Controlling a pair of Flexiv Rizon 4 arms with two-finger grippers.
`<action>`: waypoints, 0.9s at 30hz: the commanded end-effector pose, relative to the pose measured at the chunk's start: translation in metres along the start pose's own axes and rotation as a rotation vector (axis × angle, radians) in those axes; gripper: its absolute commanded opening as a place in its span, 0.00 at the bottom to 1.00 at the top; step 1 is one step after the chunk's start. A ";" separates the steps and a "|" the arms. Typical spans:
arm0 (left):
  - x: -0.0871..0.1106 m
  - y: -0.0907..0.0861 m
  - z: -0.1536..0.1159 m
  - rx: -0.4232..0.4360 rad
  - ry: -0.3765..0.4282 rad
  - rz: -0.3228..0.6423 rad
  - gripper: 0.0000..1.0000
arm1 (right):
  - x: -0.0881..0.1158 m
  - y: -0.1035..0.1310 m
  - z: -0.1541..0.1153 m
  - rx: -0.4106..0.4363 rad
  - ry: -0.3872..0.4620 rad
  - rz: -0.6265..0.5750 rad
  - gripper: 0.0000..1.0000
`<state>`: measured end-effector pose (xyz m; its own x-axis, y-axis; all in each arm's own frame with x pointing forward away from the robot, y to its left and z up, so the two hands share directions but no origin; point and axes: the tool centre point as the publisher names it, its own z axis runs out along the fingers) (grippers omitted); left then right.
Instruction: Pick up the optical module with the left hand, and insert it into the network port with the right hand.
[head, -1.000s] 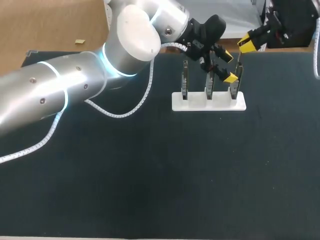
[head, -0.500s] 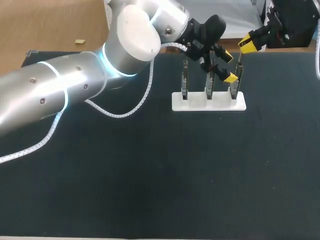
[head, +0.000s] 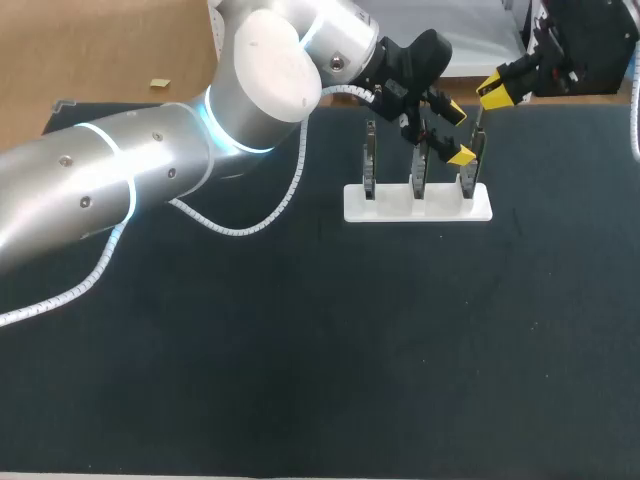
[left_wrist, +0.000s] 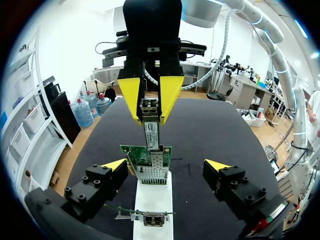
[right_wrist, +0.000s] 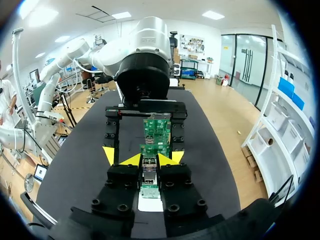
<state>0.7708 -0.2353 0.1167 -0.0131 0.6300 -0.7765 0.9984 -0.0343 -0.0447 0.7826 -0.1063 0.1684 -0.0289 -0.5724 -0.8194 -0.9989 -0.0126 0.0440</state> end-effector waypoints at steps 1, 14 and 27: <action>-0.002 0.001 0.000 0.002 0.007 -0.003 1.00 | 0.001 0.001 0.001 0.002 0.001 0.002 0.00; -0.002 0.001 0.000 0.002 0.007 -0.003 1.00 | -0.003 0.003 -0.001 0.005 -0.002 0.000 0.00; -0.002 0.001 0.000 0.002 0.007 -0.003 1.00 | -0.004 0.005 -0.001 -0.008 0.008 0.000 0.00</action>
<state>0.7708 -0.2353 0.1167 -0.0131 0.6300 -0.7765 0.9984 -0.0343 -0.0447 0.7794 -0.1055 0.1722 -0.0278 -0.5769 -0.8163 -0.9986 -0.0215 0.0491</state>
